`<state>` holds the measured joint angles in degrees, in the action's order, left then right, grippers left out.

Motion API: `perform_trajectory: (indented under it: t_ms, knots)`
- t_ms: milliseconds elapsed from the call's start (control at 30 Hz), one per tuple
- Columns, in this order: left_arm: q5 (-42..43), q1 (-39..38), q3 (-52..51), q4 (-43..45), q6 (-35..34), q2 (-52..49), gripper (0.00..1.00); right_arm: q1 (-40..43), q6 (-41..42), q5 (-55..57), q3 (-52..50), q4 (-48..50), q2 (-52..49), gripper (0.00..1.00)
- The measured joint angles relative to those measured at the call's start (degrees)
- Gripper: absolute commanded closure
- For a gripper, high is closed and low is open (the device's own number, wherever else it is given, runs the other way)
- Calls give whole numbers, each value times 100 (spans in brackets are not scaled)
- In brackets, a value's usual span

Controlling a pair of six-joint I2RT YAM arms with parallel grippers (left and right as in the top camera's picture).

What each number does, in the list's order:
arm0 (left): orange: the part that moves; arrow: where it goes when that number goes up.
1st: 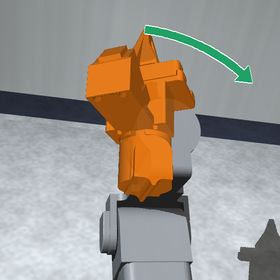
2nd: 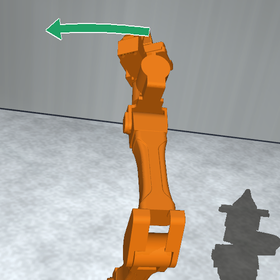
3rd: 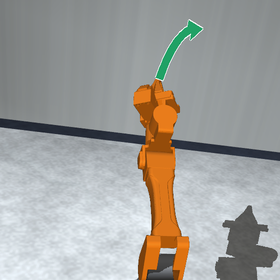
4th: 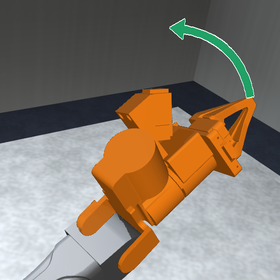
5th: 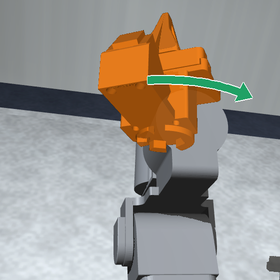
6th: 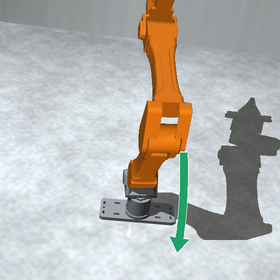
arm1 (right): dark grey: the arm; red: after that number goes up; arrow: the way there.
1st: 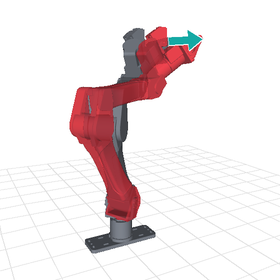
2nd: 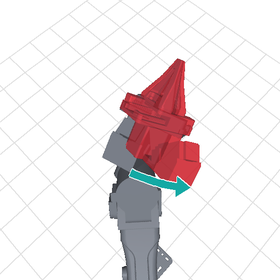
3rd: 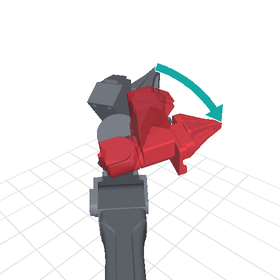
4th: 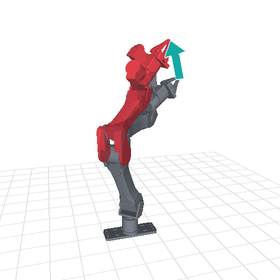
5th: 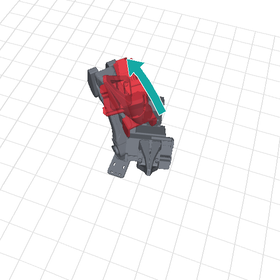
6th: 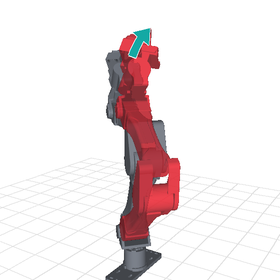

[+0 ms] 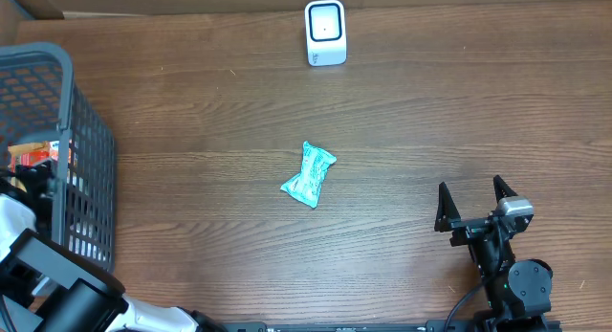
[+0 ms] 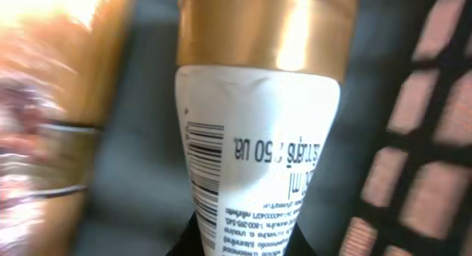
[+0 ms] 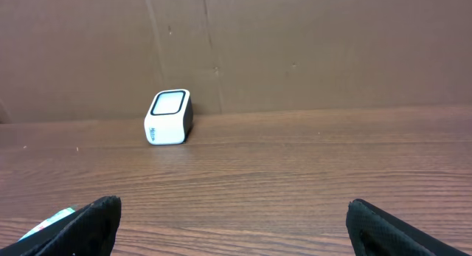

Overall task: Scan the item barcode
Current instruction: 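Return the left gripper into the basket toward the white tube, then lift the white gold-capped tube and set it beside the green packet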

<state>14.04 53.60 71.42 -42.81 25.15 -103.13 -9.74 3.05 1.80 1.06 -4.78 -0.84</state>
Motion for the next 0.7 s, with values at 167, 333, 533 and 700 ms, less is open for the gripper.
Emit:
perform_trajectory:
  t_ms: [167,333,533,700]
  knots:
    - [-24,0,1847,-1040,-715,-28,96,0,-4,0,0,2,0,0]
    - [55,-13,4295,-2192,-1447,-26,96,0,-2,0,0,0,0,0]
    - [866,-286,6706,-3158,-2074,37,96,0,-2,0,0,0,0,0]
    - [1244,-1434,7438,-3707,-2245,568,96,0,-2,0,0,4,0,0]
